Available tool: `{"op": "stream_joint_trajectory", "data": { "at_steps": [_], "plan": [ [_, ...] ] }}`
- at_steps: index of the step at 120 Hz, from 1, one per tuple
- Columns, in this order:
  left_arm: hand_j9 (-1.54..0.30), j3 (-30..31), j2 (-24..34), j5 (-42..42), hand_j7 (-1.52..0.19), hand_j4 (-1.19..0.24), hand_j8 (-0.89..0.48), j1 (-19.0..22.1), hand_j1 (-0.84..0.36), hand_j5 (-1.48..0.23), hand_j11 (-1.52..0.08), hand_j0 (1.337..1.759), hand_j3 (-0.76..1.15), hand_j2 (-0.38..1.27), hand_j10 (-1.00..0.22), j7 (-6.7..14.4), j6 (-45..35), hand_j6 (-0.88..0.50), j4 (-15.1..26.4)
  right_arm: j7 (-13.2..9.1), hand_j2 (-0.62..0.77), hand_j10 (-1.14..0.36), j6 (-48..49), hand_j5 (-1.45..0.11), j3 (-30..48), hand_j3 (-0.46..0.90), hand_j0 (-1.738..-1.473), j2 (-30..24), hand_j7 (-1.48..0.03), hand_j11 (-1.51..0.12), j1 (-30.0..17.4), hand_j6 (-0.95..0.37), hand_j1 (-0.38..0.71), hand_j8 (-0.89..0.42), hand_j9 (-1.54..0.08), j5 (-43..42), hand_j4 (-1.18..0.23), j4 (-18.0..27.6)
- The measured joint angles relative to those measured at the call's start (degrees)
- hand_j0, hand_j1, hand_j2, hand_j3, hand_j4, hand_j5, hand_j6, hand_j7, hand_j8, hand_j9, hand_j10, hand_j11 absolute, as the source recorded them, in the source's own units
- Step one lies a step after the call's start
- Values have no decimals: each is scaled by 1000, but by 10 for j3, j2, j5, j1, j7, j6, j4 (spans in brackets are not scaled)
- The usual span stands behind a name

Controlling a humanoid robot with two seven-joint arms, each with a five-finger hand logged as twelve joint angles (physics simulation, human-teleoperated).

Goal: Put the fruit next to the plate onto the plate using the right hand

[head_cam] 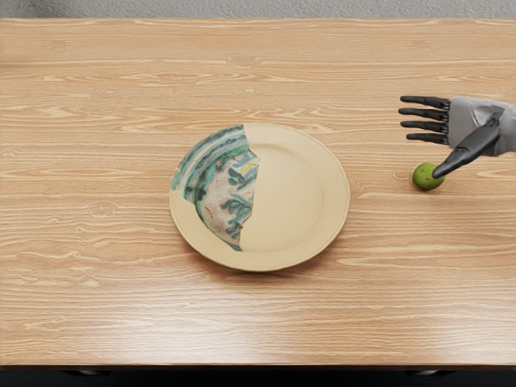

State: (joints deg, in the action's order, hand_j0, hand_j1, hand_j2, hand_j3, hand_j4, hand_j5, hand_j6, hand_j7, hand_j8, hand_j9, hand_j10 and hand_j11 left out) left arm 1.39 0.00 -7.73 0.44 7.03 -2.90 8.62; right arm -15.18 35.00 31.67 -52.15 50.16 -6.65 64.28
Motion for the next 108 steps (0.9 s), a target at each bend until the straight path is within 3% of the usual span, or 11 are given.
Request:
{"op": "stream_joint_trajectory", "data": {
  "at_steps": [14,26,37,50,64,78,91,108],
  "plan": [
    [-4,0,0,0,-4,-3,-3,0,346,-4,-4,1658,0,1,-3,0,0,-3,0,-19,-1,-10,0,-13,4,0,-1658,13,-13,-13,16,-10,-338,-10,-13,-38,-10,5],
    [-4,0,0,0,-4,-3,-3,0,346,-4,-4,1658,0,1,-3,0,0,-3,0,-24,-1,-12,0,-15,19,0,-1658,19,-15,-15,27,-12,-336,-12,-15,-151,-12,8],
    [-4,0,0,0,-4,-3,-3,0,346,-4,-4,1658,0,1,-3,0,0,-3,0,14,-2,-14,-47,-17,29,0,-1658,33,-17,-17,22,-15,-334,-14,-17,-283,-14,16],
    [-4,0,0,0,-4,-3,-3,0,346,-4,-4,1658,0,1,-3,0,0,-3,0,50,-1,-13,-126,-16,36,0,-1658,43,-15,-15,-14,-14,-336,-14,-15,-352,-14,24],
    [-4,0,0,0,-4,-3,-3,0,346,-4,-4,1658,0,1,-3,0,0,-3,0,107,0,-12,-203,-14,39,0,-1658,58,-14,-14,-60,-14,-338,-13,-14,-375,-13,24],
    [-4,0,0,0,-4,-3,-3,0,346,-4,-4,1658,0,1,-3,0,0,-3,0,142,-2,-23,-255,-27,37,0,-1658,67,-27,-27,-98,-24,-326,-24,-27,-384,-23,20],
    [-4,0,0,0,-4,-3,-3,0,346,-4,-4,1658,0,1,-3,0,0,-3,0,206,-18,-103,-278,-132,23,0,-1658,72,-131,-131,-123,-105,-230,-104,-131,-388,-104,-3],
    [-4,0,0,0,-4,-3,-3,0,346,-4,-4,1658,0,1,-3,0,0,-4,0,239,-36,-198,-312,-254,10,0,-1658,97,-254,-254,-134,-200,-117,-199,-254,-389,-199,-44]
  ]
}}
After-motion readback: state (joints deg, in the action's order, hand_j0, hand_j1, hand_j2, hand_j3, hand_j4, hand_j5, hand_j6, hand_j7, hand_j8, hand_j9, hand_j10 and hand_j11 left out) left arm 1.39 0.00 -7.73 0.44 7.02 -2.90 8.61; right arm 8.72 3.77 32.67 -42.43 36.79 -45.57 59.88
